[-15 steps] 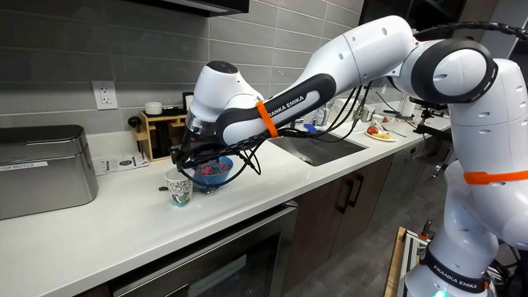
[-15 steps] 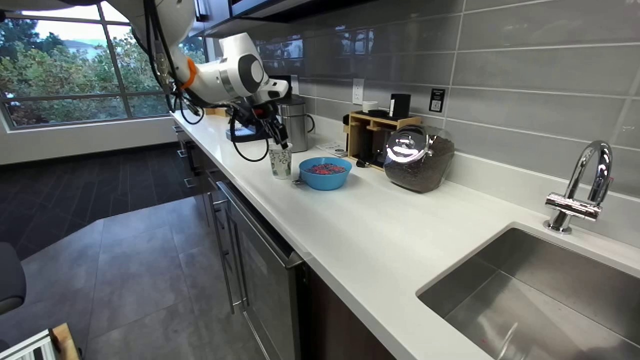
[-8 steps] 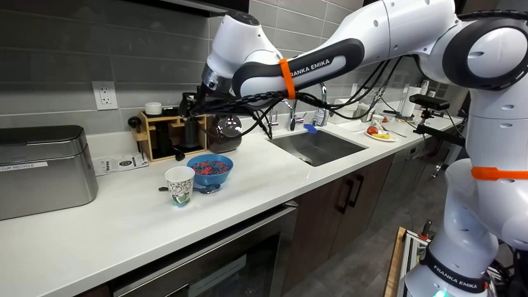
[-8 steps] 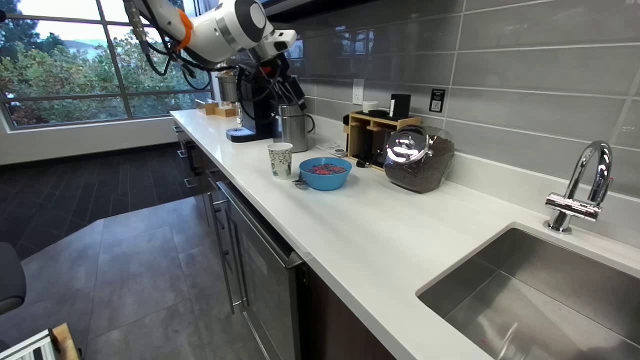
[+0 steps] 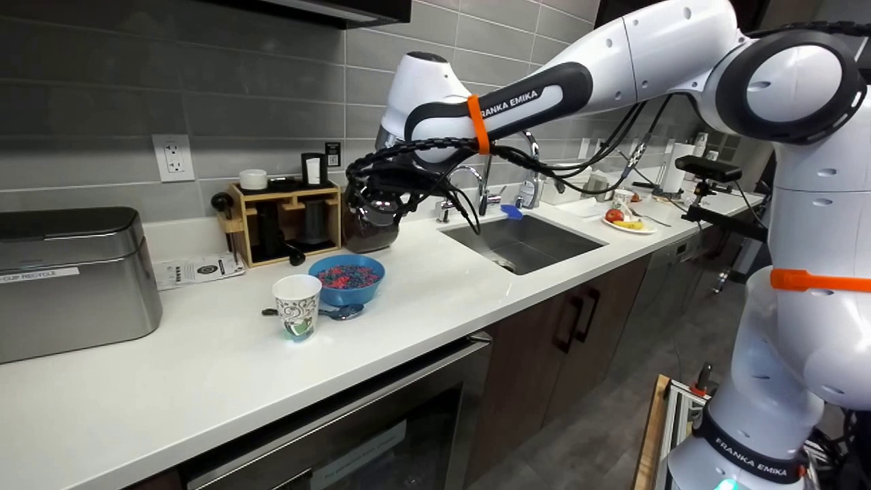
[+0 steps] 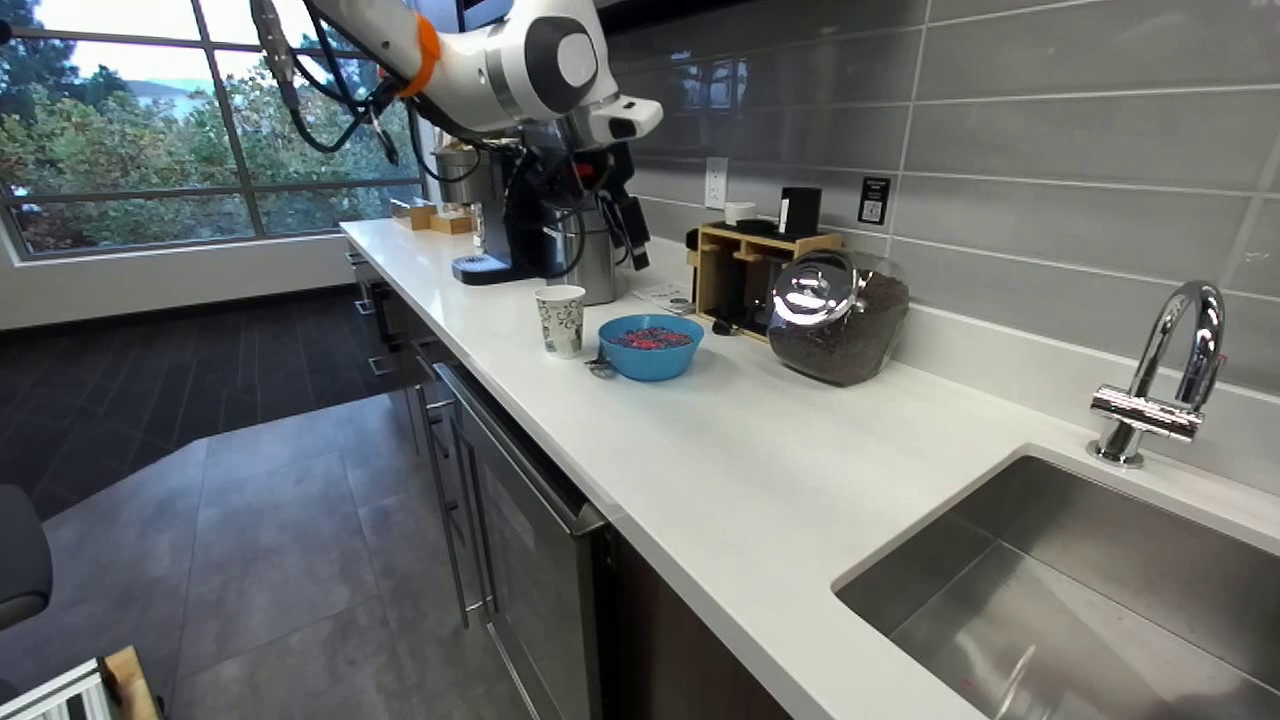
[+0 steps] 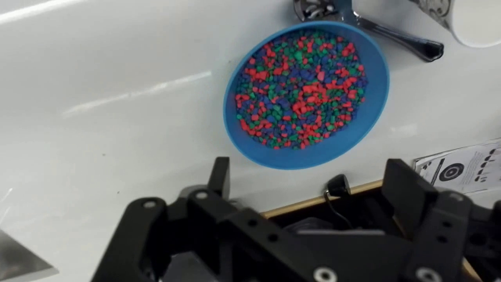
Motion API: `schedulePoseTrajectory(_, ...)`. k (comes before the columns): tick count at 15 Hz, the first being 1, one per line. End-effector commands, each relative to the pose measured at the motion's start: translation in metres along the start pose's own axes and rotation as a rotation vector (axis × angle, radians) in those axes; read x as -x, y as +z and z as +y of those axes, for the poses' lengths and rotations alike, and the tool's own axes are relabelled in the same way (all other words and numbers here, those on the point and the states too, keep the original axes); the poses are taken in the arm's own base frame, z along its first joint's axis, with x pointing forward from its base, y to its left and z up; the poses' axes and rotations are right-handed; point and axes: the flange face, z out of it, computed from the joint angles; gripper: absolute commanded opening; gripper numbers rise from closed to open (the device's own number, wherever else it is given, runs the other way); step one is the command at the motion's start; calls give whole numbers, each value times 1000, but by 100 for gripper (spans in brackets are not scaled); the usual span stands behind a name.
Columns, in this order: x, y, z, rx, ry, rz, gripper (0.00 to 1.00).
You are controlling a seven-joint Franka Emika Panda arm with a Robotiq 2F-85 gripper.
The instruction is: Move the coffee cup to the left then move the fork to the right.
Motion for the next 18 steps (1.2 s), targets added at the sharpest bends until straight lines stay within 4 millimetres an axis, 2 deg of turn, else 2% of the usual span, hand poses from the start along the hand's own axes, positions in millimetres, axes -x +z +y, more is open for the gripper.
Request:
schedulePoseTrajectory(1,6,31,43,-144,-11,-101,100)
schedulePoseTrajectory(4,18,63,70,-254,-32,-208,100)
schedulePoseTrajectory(7,27,84,91,-372,-53,-332,100)
schedulePoseTrajectory(8,19,78,80,-302,-33,-272,100)
schedulePoseTrajectory(10,22,86,91,-341,-42,-303,100)
schedulePoseTrajectory(13,23,87,90,-350,-44,-308,100)
schedulePoseTrajectory(15,31,92,79,-435,-100,-323,100)
schedulePoseTrajectory(18,46,104,76,-549,-142,-337,100)
